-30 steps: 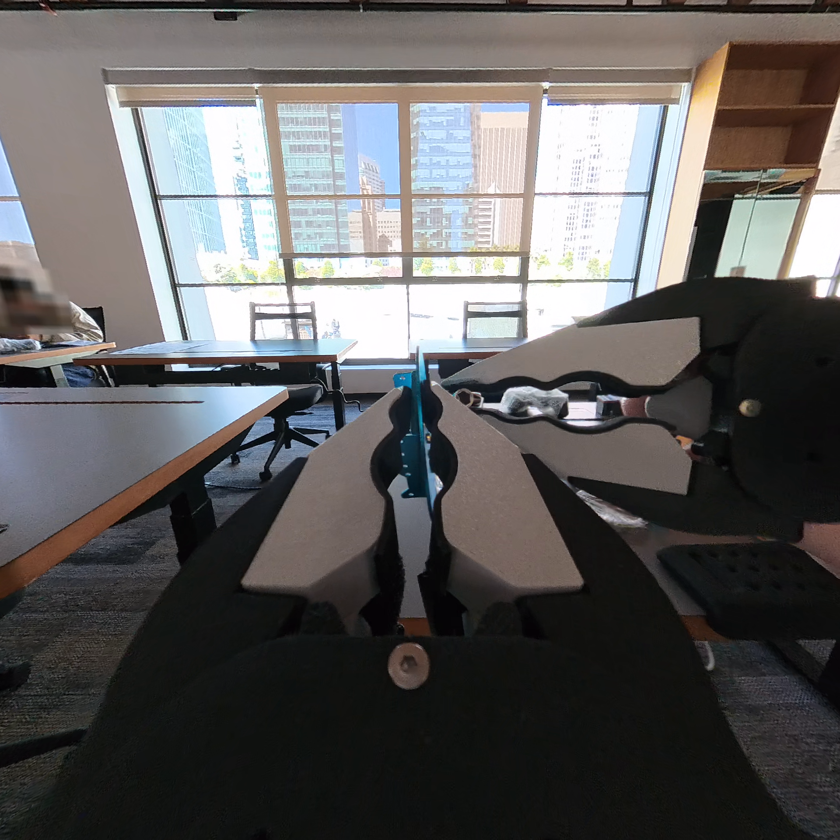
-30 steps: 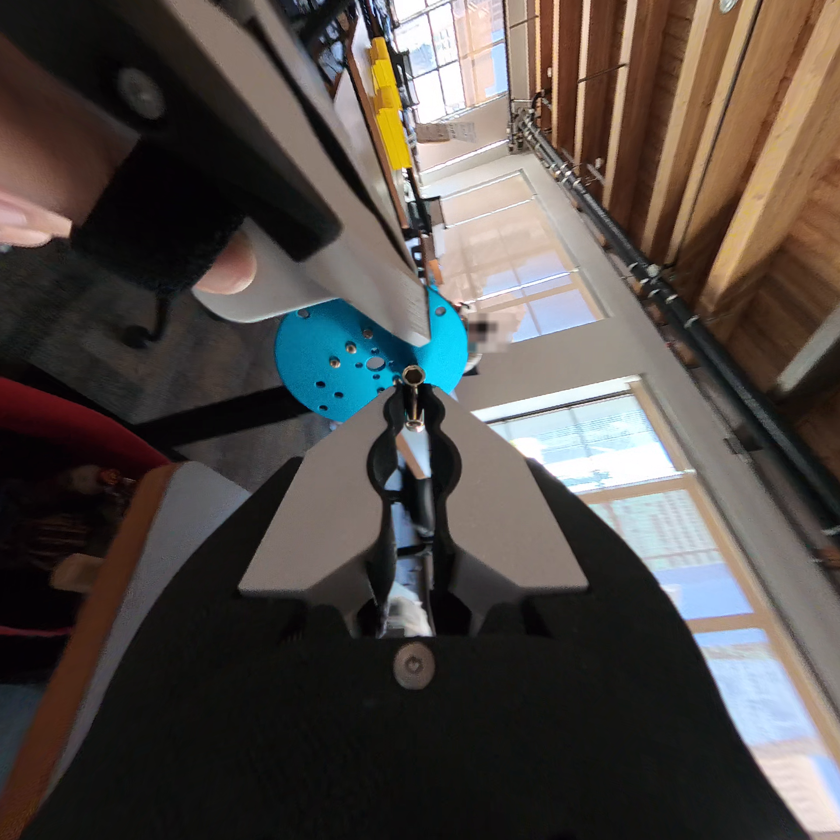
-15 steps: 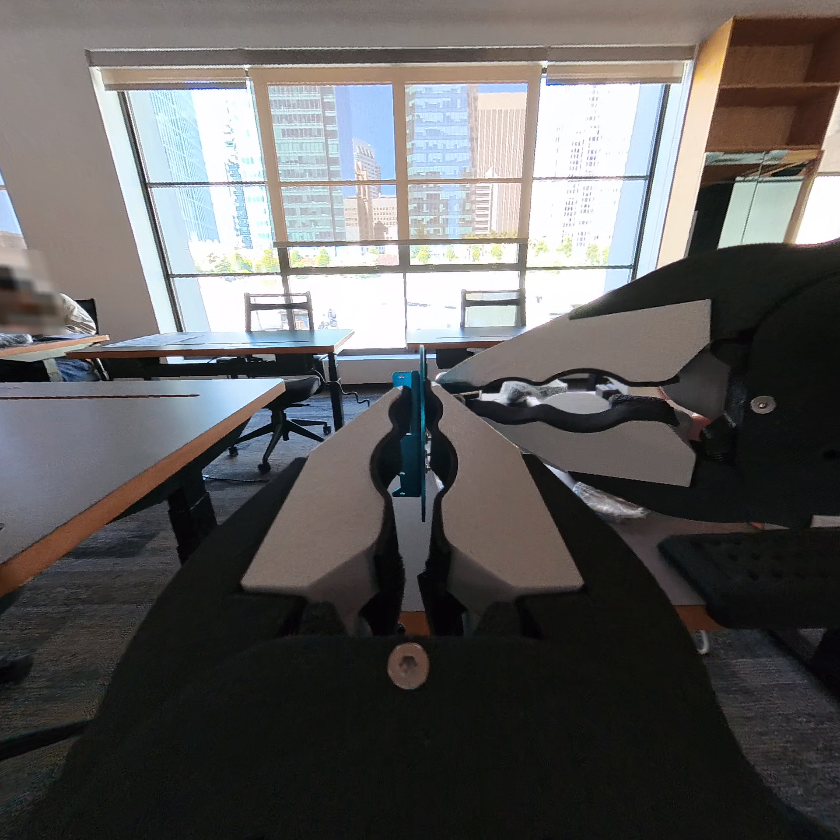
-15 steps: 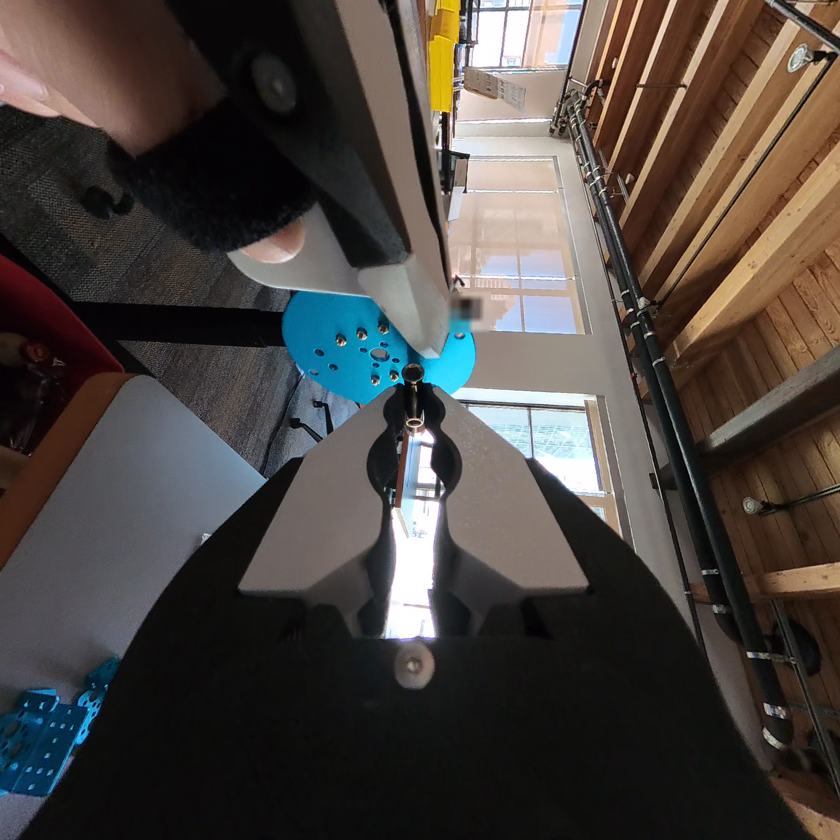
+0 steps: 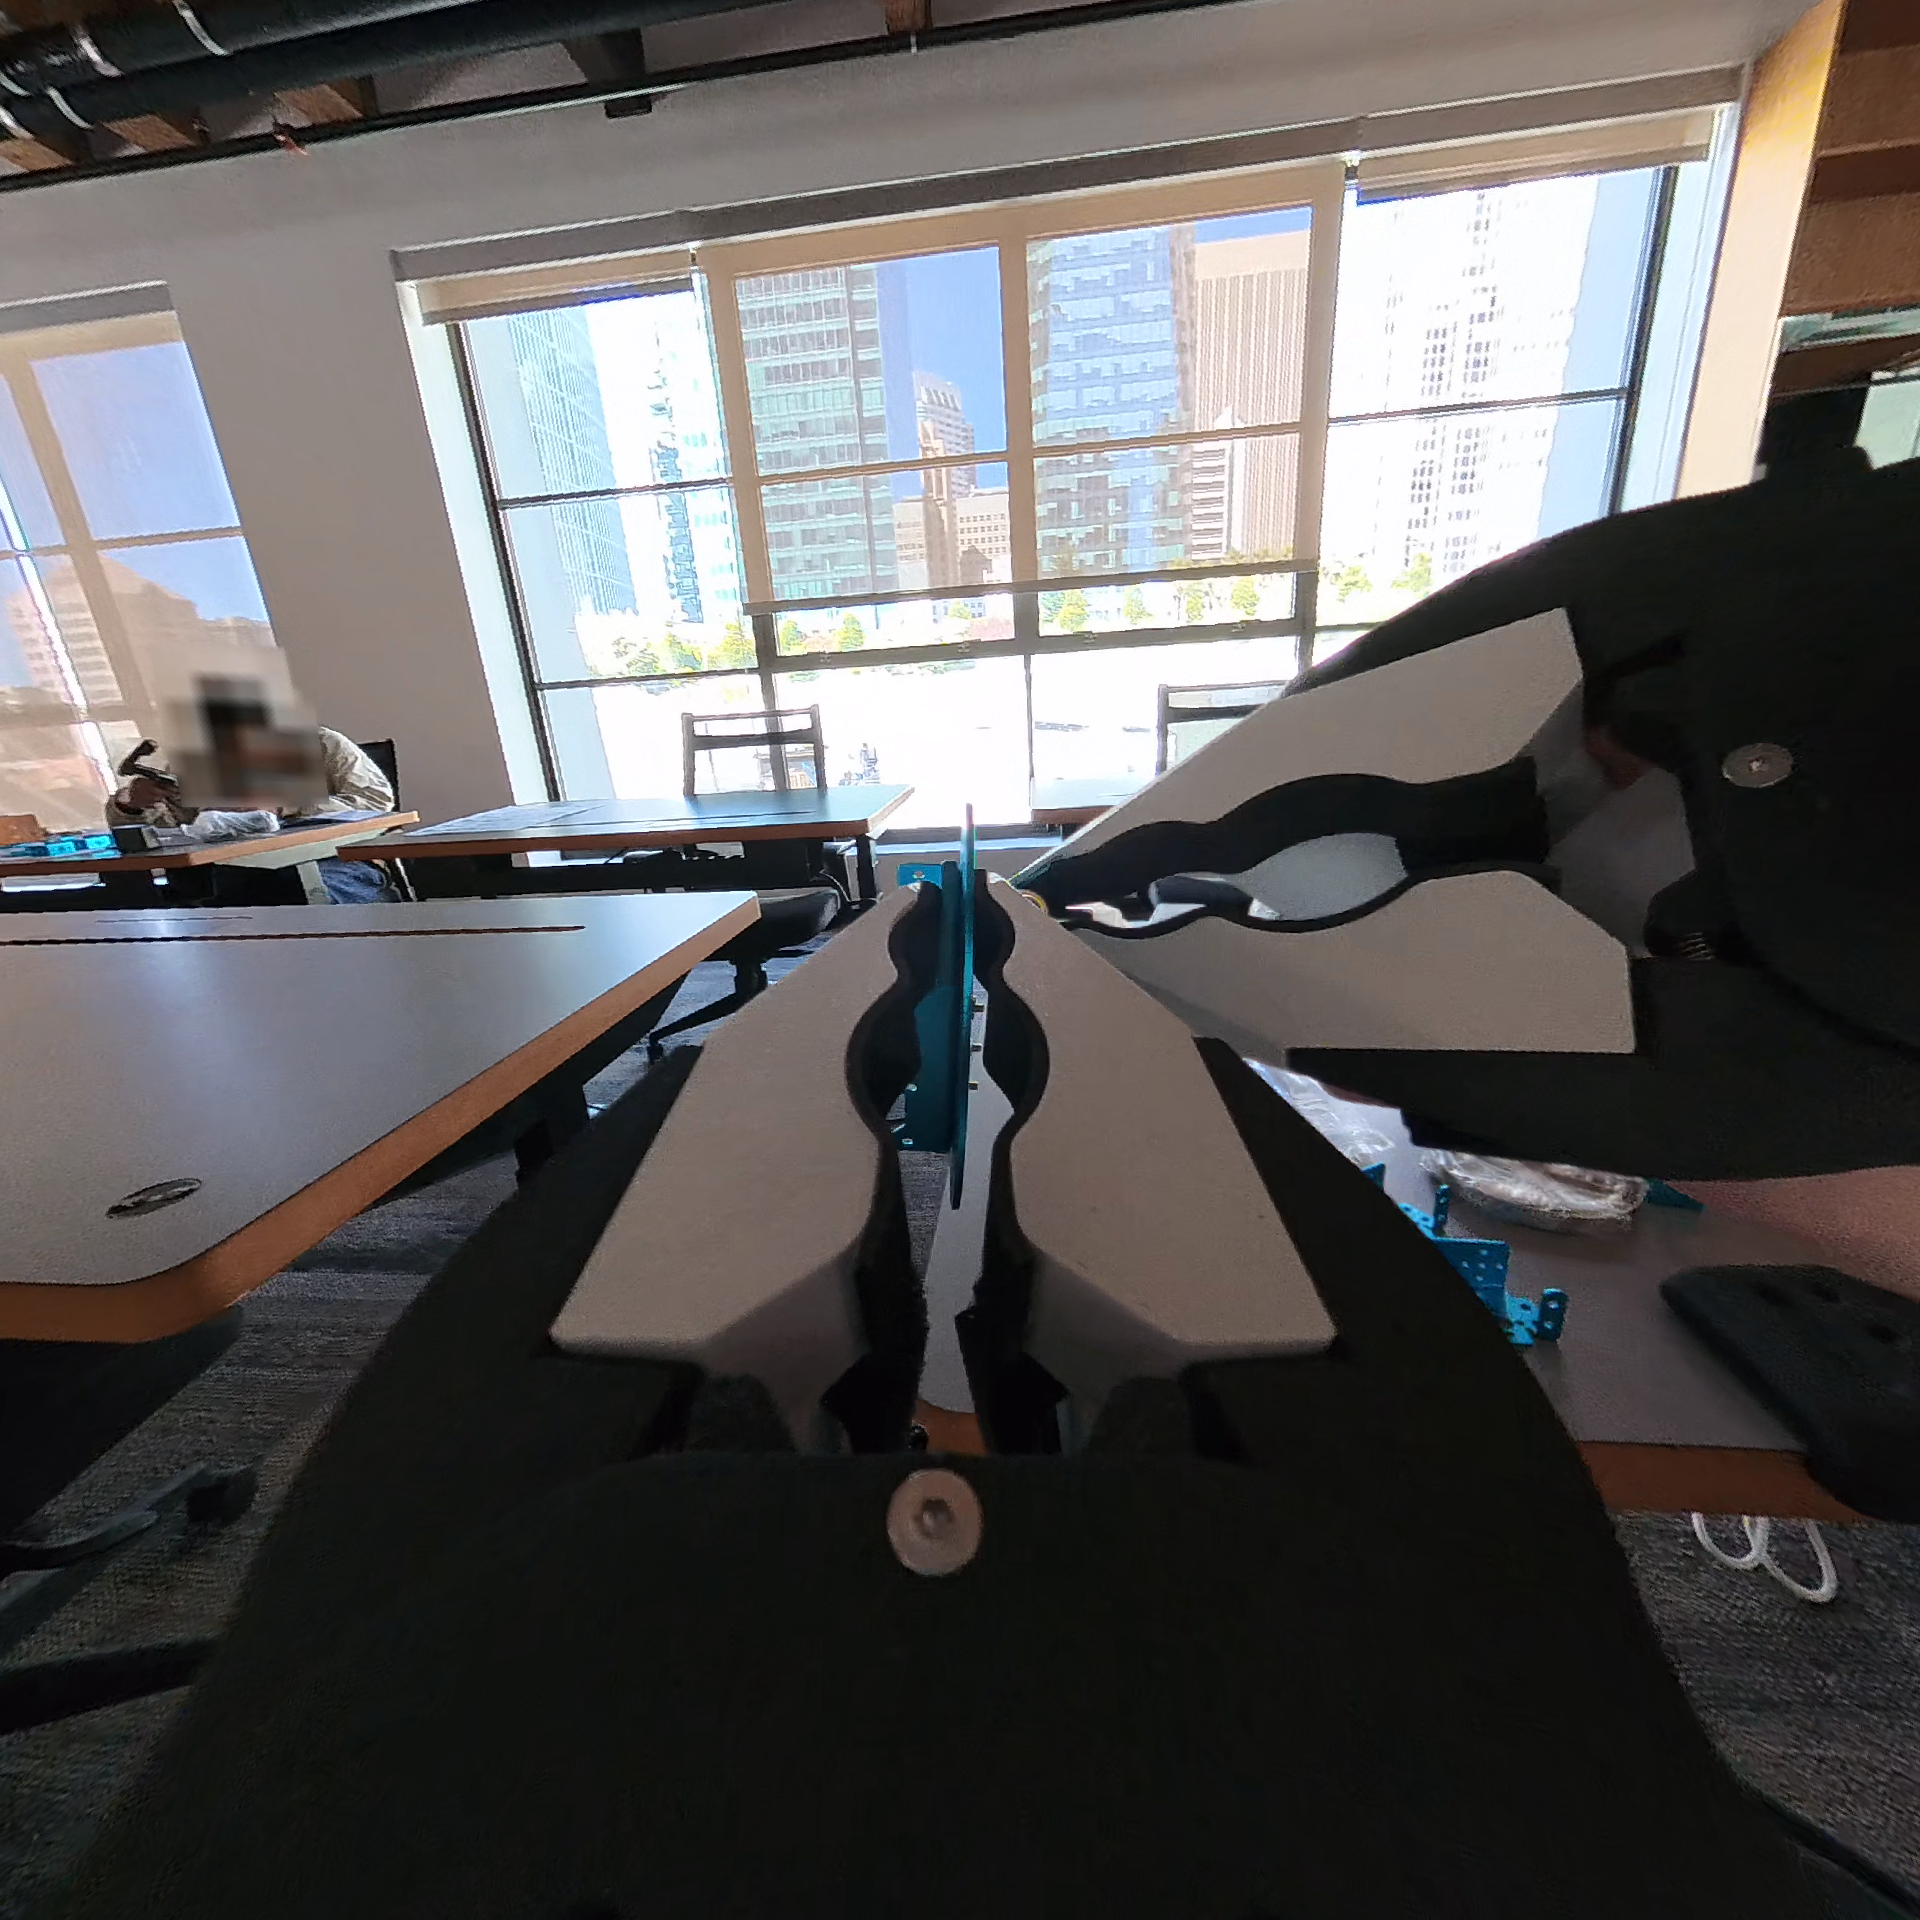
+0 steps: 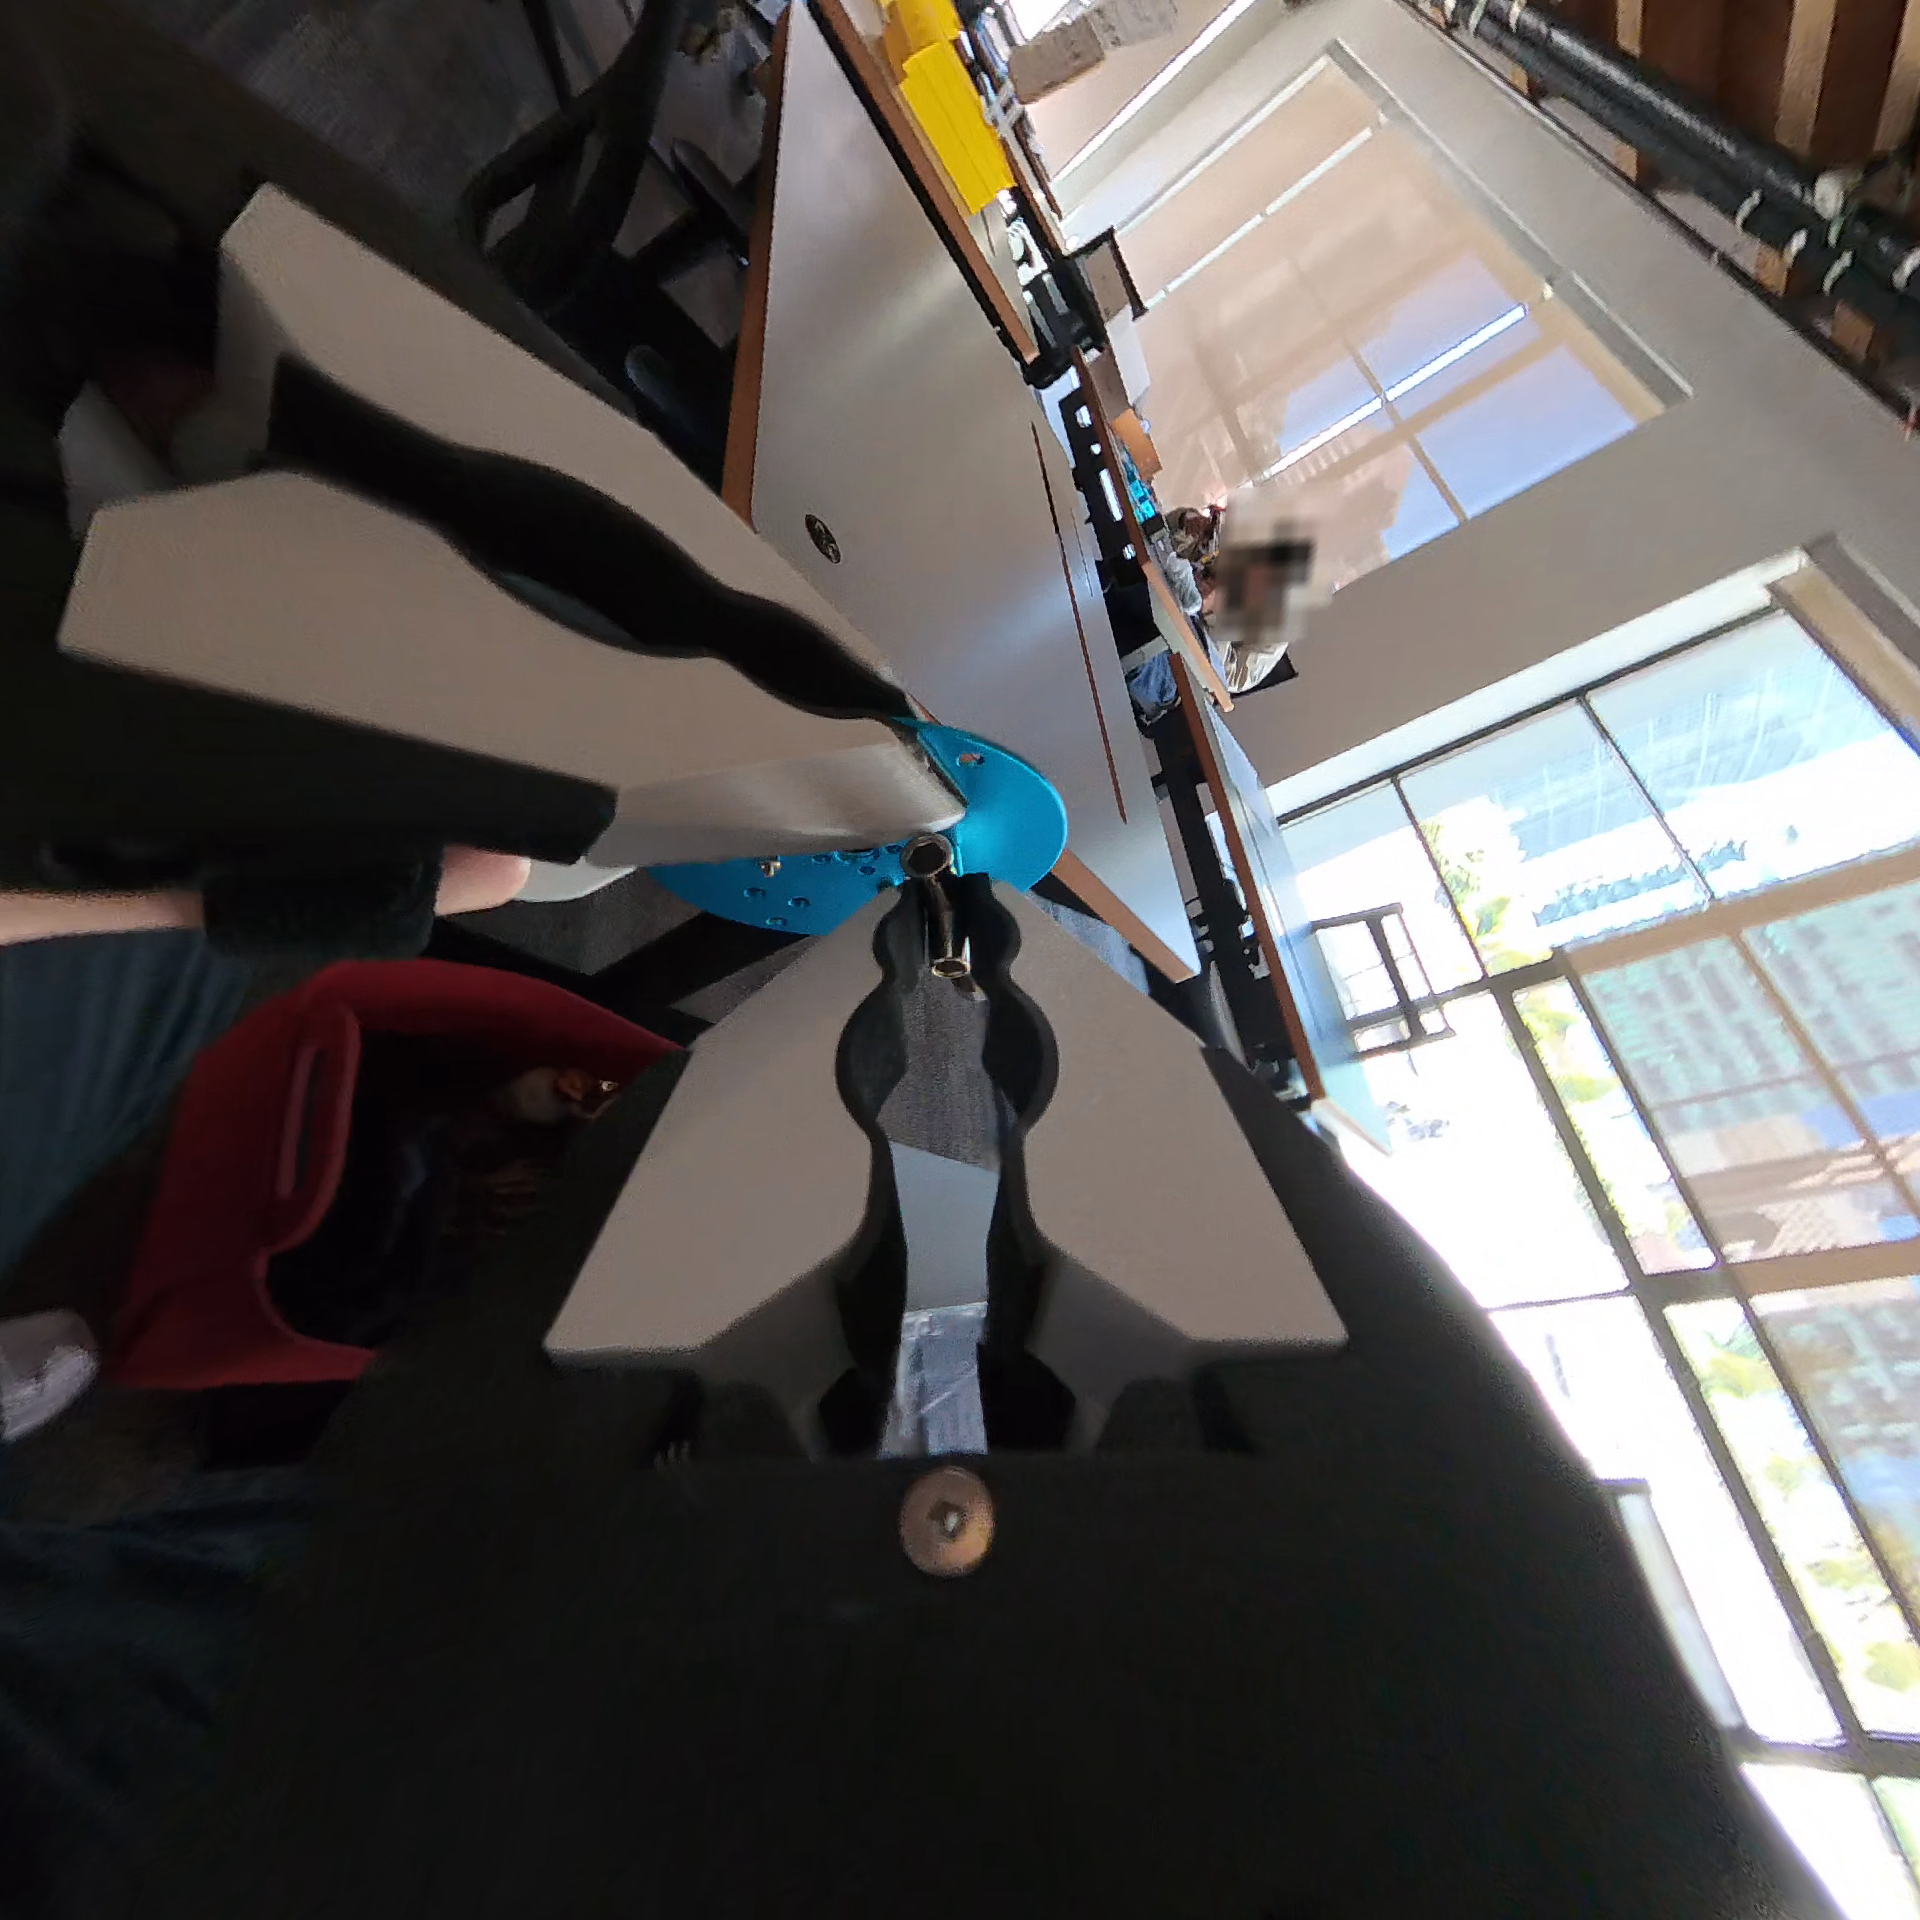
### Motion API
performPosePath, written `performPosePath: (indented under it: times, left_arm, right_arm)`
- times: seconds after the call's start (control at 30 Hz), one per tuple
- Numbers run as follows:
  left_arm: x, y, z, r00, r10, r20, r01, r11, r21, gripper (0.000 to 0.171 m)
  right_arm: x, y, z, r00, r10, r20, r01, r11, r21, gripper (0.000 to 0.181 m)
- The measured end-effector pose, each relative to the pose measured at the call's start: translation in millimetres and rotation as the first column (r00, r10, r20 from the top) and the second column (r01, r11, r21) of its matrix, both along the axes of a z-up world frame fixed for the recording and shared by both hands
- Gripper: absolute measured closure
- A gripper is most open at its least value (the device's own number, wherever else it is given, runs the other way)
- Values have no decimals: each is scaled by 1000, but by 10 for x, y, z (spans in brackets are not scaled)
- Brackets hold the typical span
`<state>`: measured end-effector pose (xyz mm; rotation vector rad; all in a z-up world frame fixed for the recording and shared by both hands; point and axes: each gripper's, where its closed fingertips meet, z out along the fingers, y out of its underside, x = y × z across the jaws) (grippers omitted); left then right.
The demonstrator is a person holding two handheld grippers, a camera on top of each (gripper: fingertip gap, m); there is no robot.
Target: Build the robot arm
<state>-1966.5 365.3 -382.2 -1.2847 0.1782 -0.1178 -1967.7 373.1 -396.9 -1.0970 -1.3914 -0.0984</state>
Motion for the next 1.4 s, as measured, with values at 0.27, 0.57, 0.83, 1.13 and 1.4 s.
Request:
performPosePath:
  times: [0.27, 0.57, 0.83, 1.13, 1.4]
  left_arm:
    - [9, -32, 30, 997, -57, 61, 56, 998, 20, 169]
    - [6, -84, 50, 999, -46, 20, 43, 994, 103, 168]
    - [54, -90, 43, 992, -115, 42, 110, 988, 111, 169]
    - [-5, -56, 132, 995, -85, 44, 82, 995, 61, 168]
    - [-20, -64, 324, 984, -141, 106, 140, 990, 12, 169]
  right_arm:
    - [7, -43, 55, 999, -21, -42, 27, 986, 164, 175]
    - [-10, -86, 45, 970, 4, -243, -40, 989, -145, 173]
    - [36, -97, 56, 932, 85, -352, -206, 925, -320, 174]
    - [-34, -53, 154, 969, 123, -214, -158, 975, -154, 174]
    - [-53, -81, 469, 990, 138, 23, -140, 961, 239, 175]
